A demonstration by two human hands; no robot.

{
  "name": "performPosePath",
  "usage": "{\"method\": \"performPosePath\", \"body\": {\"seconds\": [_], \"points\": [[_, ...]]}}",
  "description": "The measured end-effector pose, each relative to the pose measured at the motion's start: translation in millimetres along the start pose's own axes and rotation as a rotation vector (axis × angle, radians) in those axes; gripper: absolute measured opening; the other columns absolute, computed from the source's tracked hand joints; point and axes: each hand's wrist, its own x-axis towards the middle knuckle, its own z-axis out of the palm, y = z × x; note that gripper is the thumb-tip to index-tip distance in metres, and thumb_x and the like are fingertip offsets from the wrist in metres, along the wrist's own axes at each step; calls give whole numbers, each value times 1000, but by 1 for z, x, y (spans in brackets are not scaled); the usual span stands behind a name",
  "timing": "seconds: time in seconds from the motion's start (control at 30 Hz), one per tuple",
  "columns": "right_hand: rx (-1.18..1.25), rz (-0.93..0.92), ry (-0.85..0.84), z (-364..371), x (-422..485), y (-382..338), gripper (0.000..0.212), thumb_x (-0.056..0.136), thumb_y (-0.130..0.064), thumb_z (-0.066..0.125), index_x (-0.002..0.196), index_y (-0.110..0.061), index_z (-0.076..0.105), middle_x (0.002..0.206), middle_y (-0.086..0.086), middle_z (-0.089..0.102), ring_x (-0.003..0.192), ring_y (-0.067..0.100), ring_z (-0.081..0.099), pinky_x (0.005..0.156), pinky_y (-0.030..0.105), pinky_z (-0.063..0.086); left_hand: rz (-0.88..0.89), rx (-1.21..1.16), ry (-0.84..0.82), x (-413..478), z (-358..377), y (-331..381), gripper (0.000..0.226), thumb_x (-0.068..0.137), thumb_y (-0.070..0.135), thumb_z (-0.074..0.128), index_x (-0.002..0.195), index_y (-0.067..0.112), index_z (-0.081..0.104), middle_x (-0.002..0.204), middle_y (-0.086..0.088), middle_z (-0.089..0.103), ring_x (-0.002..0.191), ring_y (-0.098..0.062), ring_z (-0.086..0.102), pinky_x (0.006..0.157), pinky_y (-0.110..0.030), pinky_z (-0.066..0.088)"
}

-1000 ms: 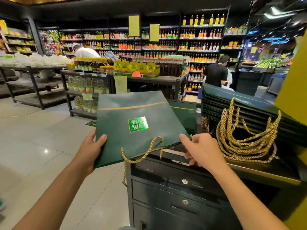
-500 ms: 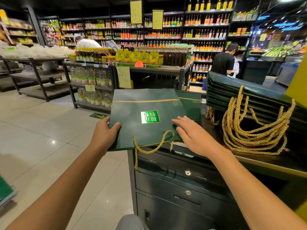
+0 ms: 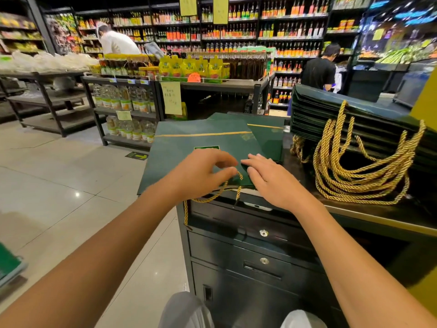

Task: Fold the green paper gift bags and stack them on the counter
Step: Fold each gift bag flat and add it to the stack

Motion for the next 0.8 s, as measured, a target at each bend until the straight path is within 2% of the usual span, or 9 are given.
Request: {"method": "performPosePath", "body": {"seconds": [0.13, 0.23, 0.33, 0.47, 0.6, 0.7, 0.8], "points": [[25, 4, 13, 1, -1, 1, 45, 111, -28, 28, 153, -25, 43, 165, 1, 31, 154, 15, 18, 124, 33, 11, 24, 91, -86, 13, 10, 12, 25, 101, 27, 60, 122, 22, 72, 112, 1, 73, 99, -16, 65, 89, -32, 54], [36, 12, 22, 1, -1, 2, 45, 111, -28, 28, 152, -26, 44, 164, -1, 32, 154, 14, 19, 123, 30, 11, -9, 190, -118, 20, 12, 14, 19, 102, 25, 57, 114, 23, 71, 111, 0, 70, 98, -19, 62, 88, -36, 54], [46, 20, 20, 1, -1, 2, 45, 110, -29, 28, 151, -27, 46, 164, -3, 33, 154, 13, 19, 124, 31, 12, -36, 212, -123, 23, 12, 13, 13, 105, 22, 50, 109, 21, 62, 109, -1, 68, 97, -20, 59, 85, -37, 52], [48, 31, 26, 1, -2, 2, 43, 110, -30, 28, 149, -28, 48, 163, -4, 35, 153, 12, 21, 124, 35, 16, -80, -40, -8, 22, 11, 2, 11, 108, 14, 40, 108, 19, 50, 101, -2, 71, 90, -19, 69, 80, -39, 57], [55, 37, 35, -1, -4, -2, 43, 110, -29, 28, 147, -27, 50, 161, -4, 39, 152, 13, 24, 123, 38, 20, -178, -334, 73, 21, 8, -5, 14, 110, 20, 36, 105, 15, 48, 97, -5, 71, 81, -14, 74, 83, -41, 60], [58, 41, 31, -2, -5, -2, 42, 110, -29, 29, 148, -28, 49, 161, -6, 38, 152, 12, 24, 123, 39, 21, -174, -424, 56, 16, 7, -12, 11, 108, 20, 42, 105, 15, 51, 100, -7, 72, 85, -14, 74, 89, -42, 59], [72, 47, 29, -1, -5, -1, 42, 110, -29, 30, 148, -30, 48, 162, -6, 36, 153, 11, 22, 123, 38, 20, -151, -380, 88, 6, -6, -23, 13, 107, 24, 46, 113, 20, 57, 103, -1, 71, 91, -10, 72, 88, -37, 58]]}}
